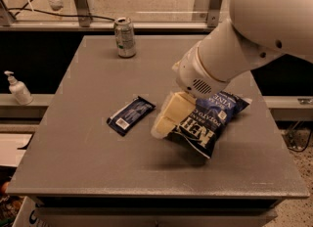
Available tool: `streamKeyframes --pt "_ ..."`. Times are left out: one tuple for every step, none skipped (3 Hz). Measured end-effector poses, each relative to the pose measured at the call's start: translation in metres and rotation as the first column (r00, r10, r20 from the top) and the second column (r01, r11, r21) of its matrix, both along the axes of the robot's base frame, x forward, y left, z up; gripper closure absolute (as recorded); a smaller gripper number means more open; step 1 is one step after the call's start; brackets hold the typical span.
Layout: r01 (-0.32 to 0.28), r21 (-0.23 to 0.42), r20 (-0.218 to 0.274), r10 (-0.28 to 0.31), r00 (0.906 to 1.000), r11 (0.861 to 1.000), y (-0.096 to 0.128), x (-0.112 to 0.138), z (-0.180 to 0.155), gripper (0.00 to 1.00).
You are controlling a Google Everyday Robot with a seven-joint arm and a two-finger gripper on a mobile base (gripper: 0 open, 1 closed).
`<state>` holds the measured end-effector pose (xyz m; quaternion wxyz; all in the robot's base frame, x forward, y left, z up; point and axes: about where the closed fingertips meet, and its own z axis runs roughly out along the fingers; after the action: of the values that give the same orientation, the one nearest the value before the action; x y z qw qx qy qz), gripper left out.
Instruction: Move rxbar blueberry near 7up can
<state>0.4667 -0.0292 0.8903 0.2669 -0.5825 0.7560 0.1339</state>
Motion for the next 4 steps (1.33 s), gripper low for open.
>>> streamKeyframes --pt "-0.007 0.049 -0.001 0.007 1.0 0.999 0.005 0.012 -0.007 0.0" --pt "0.0 0.064 0.009 -0.001 1.0 0.998 0.025 0.022 -0.023 0.0" --pt "0.027 0.037 0.018 -0.027 0.9995 0.999 0.04 0.033 -0.043 0.0" --pt "0.058 0.002 0.005 -0.058 0.9983 0.998 0.047 0.041 -0.068 0.0"
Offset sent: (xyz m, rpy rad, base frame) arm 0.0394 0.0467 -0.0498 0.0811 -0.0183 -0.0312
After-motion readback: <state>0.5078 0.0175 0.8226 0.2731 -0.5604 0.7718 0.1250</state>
